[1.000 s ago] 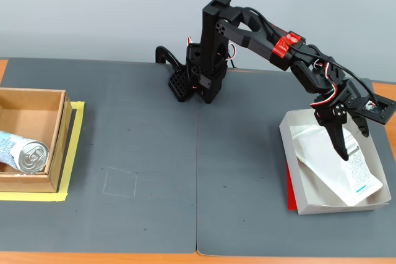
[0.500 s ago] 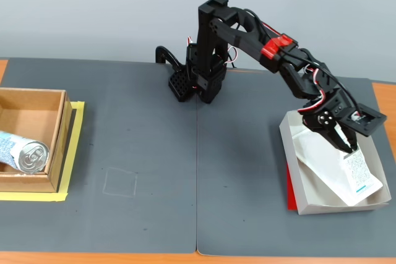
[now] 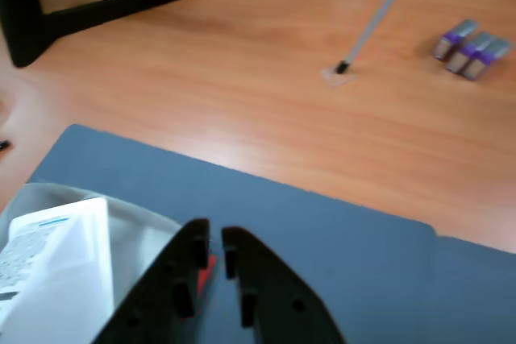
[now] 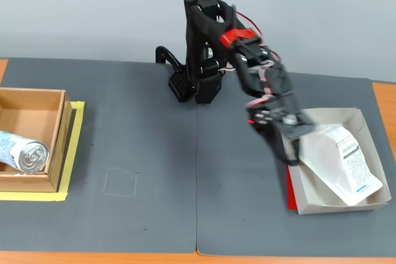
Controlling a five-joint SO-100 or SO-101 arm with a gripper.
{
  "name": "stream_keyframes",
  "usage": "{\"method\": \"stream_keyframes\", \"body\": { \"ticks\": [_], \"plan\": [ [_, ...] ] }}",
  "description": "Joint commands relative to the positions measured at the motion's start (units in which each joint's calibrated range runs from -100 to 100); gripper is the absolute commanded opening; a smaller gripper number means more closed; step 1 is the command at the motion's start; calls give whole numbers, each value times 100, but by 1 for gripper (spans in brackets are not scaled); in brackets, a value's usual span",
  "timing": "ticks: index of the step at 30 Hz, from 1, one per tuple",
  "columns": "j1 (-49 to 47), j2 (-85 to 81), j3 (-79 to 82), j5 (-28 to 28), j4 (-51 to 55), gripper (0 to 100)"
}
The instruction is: Pick the sandwich and put it in the gray box
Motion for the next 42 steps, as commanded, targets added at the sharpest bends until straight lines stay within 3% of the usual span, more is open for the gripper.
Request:
{"method": "stream_keyframes", "body": {
  "ticks": [1,10,20,27,42],
  "plan": [
    [556,-727,454,30,20,2],
    [1608,-2601,2716,30,20,2],
    [1898,-4856,5077,30,159,2],
    [1936,-5797,5909,25,1088,2],
    [1884,-6323,6723,25,1166,2]
  ]
}}
